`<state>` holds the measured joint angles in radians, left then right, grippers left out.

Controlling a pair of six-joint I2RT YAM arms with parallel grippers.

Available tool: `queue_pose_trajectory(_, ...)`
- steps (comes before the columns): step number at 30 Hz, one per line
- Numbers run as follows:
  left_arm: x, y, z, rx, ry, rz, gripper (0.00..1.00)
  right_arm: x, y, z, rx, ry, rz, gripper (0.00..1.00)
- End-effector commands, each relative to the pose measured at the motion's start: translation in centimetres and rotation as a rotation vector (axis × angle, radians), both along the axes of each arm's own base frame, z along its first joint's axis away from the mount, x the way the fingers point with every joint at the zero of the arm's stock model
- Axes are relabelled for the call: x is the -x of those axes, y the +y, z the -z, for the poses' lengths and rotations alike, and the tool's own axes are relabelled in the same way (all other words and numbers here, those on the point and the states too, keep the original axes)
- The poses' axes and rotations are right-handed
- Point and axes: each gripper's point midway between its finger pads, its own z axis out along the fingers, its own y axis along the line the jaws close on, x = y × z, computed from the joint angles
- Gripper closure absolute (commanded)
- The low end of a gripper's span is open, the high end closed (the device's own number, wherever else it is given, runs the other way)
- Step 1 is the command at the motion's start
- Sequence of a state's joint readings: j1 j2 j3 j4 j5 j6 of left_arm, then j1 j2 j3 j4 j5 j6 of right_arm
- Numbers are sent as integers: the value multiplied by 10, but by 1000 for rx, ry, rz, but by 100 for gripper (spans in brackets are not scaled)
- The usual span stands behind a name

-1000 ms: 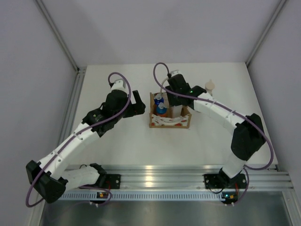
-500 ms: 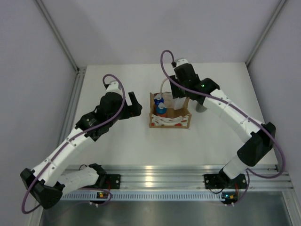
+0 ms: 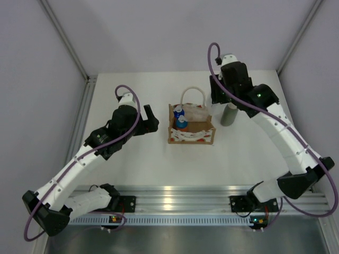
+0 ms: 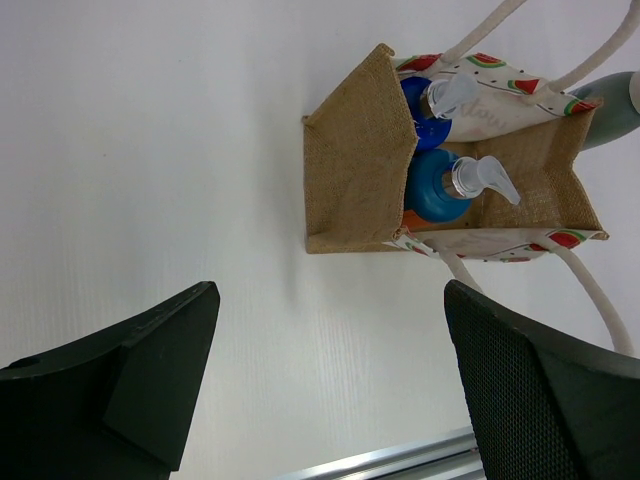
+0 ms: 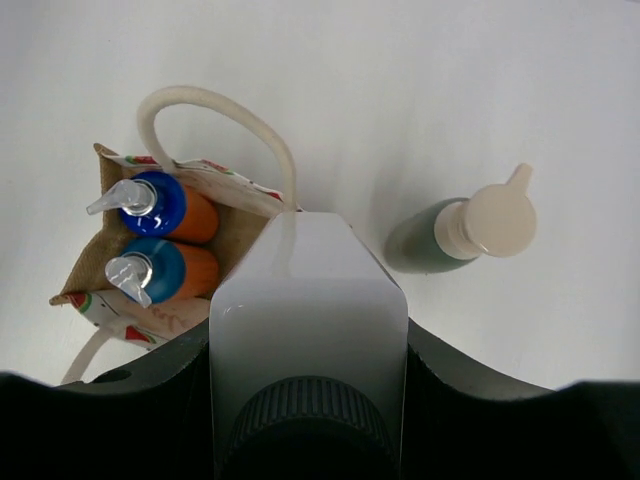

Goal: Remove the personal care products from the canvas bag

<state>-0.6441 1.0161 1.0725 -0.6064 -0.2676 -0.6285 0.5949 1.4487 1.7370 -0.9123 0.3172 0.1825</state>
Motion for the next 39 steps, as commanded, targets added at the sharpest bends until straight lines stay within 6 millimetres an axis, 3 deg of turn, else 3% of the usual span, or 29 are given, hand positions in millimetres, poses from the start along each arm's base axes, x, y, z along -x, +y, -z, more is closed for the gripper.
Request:
queue_pose_trajectory(1,2,1,-6,19,-22,1,2,9,-32,-67,-85,-174,68,100)
queue_pose_trajectory(7,3,0,-7,24,-21,6,2,17,-78,-50,-103,-148,170,100)
queue_pose_trajectory(11,3,-1,-7,27,-19,9,2,23,-111,-22,-81,-117,269,100)
queue_pose_trajectory(17,5,-2,-7,29,-19,22,2,25,-137,17,-71,-73,369,100)
queue_pose_trajectory(27,7,-1,-6,22,-22,28,2,10,-139,82,-83,26,405,100)
queue_pose_trajectory(34,9,0,-1,17,-15,35,2,-1,-142,144,-93,127,437,100)
queue_pose_trajectory(39,10,0,1,12,-13,39,2,-2,-146,169,-67,157,455,100)
